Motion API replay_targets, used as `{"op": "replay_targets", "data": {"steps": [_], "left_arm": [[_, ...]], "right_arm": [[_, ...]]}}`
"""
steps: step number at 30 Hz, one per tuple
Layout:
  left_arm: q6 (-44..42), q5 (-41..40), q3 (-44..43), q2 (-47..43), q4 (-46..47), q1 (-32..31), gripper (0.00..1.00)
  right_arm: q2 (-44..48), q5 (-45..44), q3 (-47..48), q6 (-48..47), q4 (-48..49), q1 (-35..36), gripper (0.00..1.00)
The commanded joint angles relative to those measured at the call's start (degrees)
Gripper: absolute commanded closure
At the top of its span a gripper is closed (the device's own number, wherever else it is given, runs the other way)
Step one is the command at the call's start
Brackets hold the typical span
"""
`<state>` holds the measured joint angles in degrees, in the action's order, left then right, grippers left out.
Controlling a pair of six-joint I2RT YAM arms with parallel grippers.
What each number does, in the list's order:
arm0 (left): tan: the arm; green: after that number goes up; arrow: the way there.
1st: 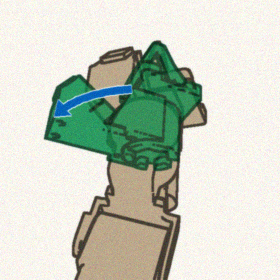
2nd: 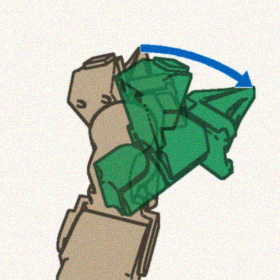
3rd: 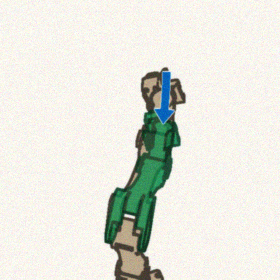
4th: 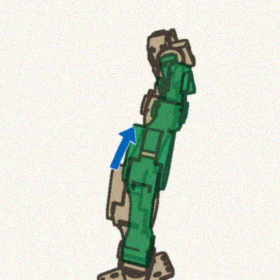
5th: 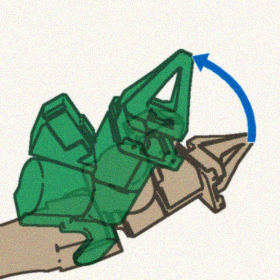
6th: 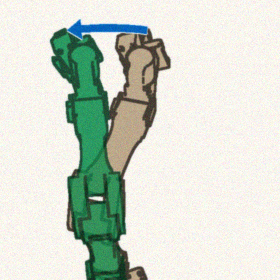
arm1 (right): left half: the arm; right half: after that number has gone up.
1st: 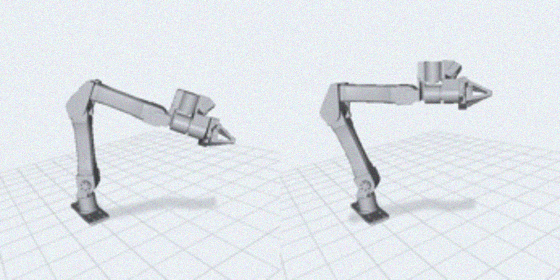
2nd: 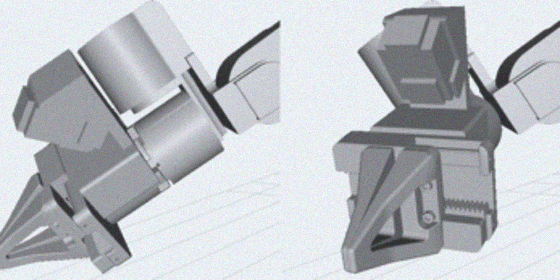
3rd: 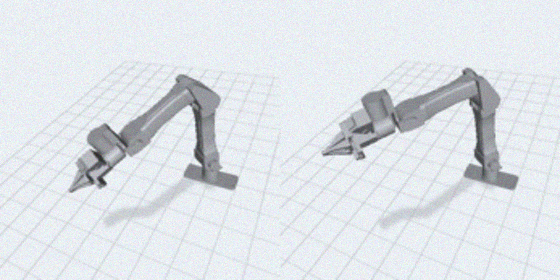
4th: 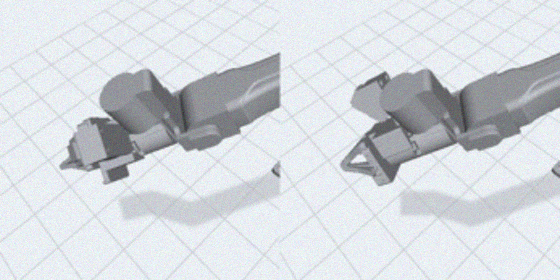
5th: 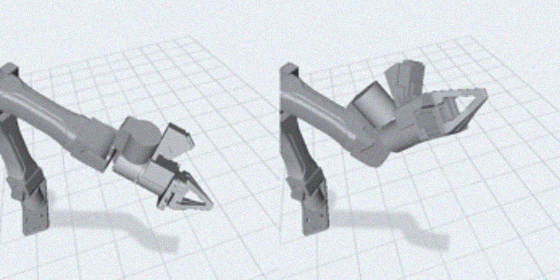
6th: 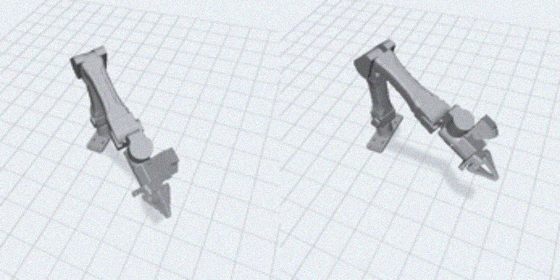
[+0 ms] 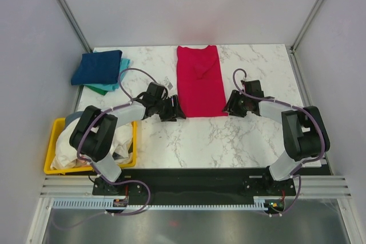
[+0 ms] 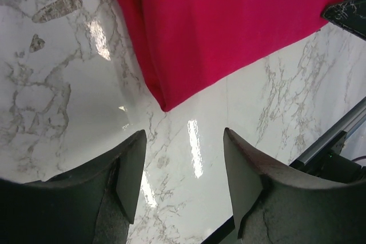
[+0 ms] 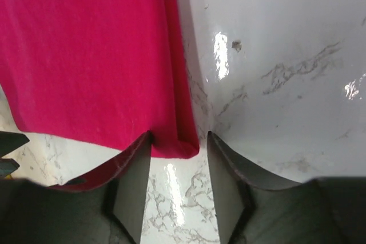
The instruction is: Fold and stack the t-shirts
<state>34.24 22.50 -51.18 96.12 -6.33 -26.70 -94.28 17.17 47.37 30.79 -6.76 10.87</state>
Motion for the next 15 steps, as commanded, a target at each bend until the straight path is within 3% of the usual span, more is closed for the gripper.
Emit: {"op": "replay_targets", "data": {"steps": [1,4,8,10,15], "left_arm": [[2.5,-2.98,-0.06,1.35,4.74,-0.46,0.37],[2.67,-3.16,0.11,1.97,5.45,-0.55,0.38],[2.85,-4.04,0.11,3.11,5.8,-1.25,0.4],[2.76,-4.66,0.29,3.38,6.06,-1.42,0.41],[2.85,-5.8,0.29,4.17,7.99,-1.34,0.42]], "right_arm": [[-2.05,-0.12,-0.7,0.07,2.37,0.11,0.5],[-2.49,-0.21,-0.97,-0.11,2.89,0.11,0.71],[-3.8,-0.12,-0.88,-0.29,3.16,0.02,0.87],[-4.07,-0.03,-0.88,-0.29,3.42,0.11,0.93],[-4.77,0.15,-0.88,-0.46,3.6,0.11,0.98]]}}
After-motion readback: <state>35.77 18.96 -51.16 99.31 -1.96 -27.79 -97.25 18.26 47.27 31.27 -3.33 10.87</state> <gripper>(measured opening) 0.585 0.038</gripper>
